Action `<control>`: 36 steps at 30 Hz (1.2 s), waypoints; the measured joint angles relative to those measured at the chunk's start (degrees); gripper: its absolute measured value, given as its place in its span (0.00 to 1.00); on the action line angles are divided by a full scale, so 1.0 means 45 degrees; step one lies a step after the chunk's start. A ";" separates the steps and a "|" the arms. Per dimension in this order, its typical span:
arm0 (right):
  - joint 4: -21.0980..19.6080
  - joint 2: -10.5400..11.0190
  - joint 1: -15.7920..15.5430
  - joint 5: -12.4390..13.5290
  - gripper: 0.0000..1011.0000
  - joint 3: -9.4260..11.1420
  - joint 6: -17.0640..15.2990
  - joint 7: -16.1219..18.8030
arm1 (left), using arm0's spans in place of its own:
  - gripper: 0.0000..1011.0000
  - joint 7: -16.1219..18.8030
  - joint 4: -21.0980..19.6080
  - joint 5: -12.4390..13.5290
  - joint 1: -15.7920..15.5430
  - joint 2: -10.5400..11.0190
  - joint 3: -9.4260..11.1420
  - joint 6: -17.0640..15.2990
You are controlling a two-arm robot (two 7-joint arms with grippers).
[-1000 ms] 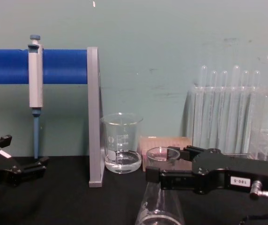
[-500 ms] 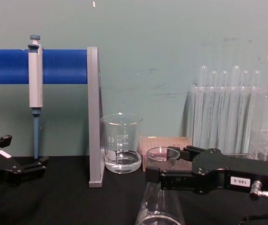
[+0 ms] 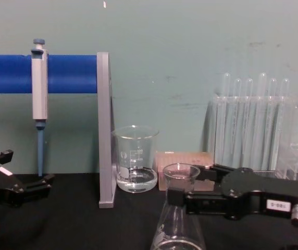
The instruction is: Grasp the erlenmeyer flask with one hand, shake it three times, then place it back.
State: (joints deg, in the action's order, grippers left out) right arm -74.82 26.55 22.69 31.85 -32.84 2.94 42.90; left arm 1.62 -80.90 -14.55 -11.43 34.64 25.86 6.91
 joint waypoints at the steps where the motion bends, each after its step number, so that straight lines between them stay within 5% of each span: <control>1: -0.0165 0.0099 -0.0111 0.0044 0.99 0.0053 -0.0027 -0.0063 | 0.99 0.0000 0.0000 0.0000 0.0000 0.0000 0.0000 0.0000; 20: -0.2582 0.1676 -0.2215 0.0764 0.99 0.1480 -0.0228 -0.1532 | 0.99 0.0000 0.0000 -0.0001 0.0000 0.0000 0.0000 0.0000; 28: -0.2876 0.1592 -0.2541 0.0216 0.99 0.2040 -0.0074 -0.2677 | 0.99 0.0000 0.0000 0.0000 0.0000 0.0000 0.0000 0.0000; 36: -0.2782 0.0996 -0.2421 -0.0618 0.99 0.2252 -0.0133 -0.3754 | 0.99 0.0000 0.0000 0.0000 0.0000 0.0000 0.0000 0.0000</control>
State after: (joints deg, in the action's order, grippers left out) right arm -87.34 31.03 11.80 29.07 -22.71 2.34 26.01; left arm 1.62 -80.90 -14.55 -11.43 34.65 25.86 6.91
